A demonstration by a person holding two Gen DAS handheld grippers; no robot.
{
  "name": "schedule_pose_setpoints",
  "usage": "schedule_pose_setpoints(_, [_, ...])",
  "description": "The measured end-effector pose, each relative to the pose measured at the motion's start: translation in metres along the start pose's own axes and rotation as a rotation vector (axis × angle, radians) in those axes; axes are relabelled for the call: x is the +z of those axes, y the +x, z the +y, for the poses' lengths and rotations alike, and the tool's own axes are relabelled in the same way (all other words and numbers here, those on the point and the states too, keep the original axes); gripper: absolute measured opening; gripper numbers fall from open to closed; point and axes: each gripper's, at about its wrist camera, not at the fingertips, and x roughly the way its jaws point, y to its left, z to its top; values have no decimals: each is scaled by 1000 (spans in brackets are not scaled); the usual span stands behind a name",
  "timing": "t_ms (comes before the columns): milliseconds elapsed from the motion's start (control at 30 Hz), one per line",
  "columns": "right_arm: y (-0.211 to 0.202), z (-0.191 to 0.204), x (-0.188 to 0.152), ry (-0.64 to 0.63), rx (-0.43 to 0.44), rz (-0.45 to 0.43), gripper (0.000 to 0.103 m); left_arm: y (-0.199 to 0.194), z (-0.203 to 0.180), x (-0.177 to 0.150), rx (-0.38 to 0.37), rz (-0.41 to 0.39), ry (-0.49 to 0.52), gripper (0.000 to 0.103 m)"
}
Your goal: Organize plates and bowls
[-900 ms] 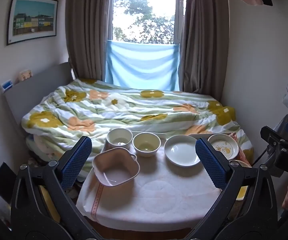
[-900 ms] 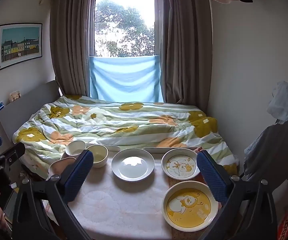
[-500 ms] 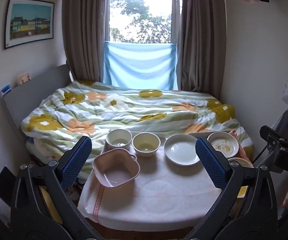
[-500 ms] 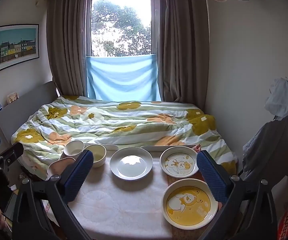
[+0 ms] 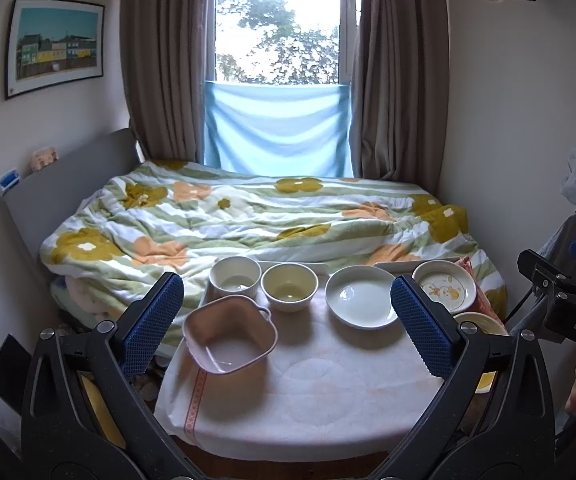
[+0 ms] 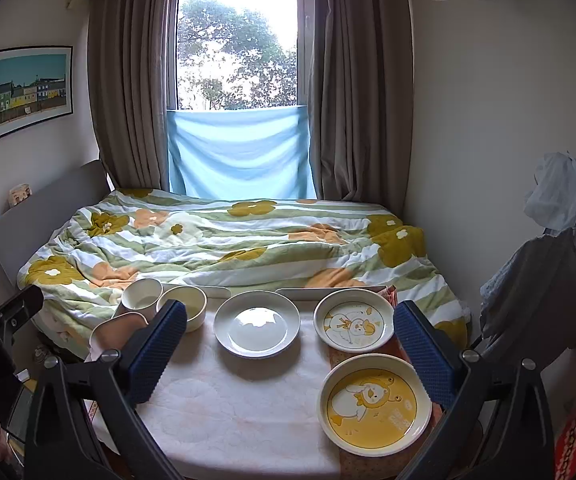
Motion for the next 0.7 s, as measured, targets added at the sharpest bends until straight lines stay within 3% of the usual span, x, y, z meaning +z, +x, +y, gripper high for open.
schedule_pose_setpoints(700, [3,1,-3,-3,-2,8,103,3,1,-2,18,1,3,103])
